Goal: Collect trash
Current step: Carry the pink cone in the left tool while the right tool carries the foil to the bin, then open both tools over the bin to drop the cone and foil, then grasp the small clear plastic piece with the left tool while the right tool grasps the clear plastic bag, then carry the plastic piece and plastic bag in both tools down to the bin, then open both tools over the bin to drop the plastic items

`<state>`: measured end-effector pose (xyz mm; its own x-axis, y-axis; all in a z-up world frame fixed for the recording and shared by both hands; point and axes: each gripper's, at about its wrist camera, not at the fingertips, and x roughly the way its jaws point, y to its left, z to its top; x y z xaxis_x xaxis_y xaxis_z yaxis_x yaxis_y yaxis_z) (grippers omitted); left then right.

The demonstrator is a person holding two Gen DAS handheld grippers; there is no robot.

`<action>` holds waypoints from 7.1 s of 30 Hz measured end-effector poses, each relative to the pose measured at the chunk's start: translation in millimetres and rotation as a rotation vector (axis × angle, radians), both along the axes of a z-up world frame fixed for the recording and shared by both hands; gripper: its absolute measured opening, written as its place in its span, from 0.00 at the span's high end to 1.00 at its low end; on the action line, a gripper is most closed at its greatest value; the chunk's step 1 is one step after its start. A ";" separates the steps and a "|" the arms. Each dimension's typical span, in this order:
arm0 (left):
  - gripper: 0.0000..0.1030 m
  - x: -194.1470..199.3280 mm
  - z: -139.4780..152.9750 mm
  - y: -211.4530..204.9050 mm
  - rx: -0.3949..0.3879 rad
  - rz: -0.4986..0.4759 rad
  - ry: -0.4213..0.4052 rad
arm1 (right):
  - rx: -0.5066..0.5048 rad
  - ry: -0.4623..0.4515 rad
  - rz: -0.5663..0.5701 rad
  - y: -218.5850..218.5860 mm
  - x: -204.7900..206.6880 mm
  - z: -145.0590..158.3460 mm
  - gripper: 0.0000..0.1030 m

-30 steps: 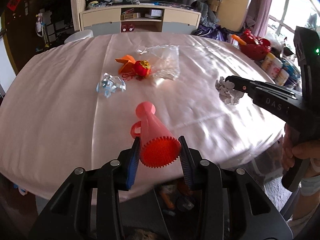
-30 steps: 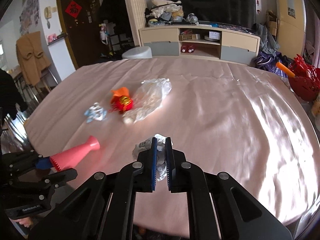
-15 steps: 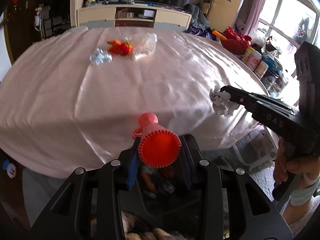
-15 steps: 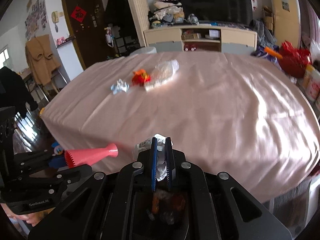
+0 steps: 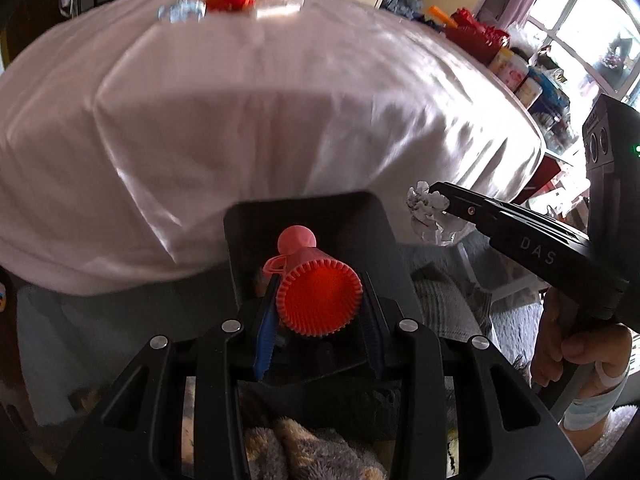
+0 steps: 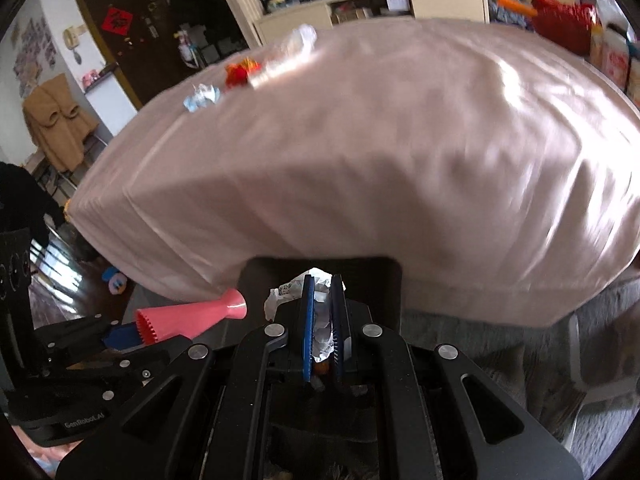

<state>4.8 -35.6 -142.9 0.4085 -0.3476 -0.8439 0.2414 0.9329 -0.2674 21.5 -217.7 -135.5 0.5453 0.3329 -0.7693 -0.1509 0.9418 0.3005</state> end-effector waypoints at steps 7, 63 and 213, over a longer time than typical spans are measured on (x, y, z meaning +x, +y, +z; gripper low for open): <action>0.66 -2.0 -25.1 -6.9 0.054 -0.023 0.052 | -0.015 0.096 0.010 9.2 2.2 -30.8 0.91; 0.16 142.9 98.8 99.4 0.132 0.193 -0.269 | -0.060 -0.155 0.008 28.6 158.7 85.0 0.05; 0.08 12.0 20.2 17.0 0.048 0.071 0.017 | -0.147 -0.024 -0.021 -21.0 34.6 33.0 0.05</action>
<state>16.8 -18.6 -122.8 0.4163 -0.2771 -0.8660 0.1701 0.9593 -0.2252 56.1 -238.7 -102.5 0.5693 0.2062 -0.7959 -0.1363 0.9783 0.1559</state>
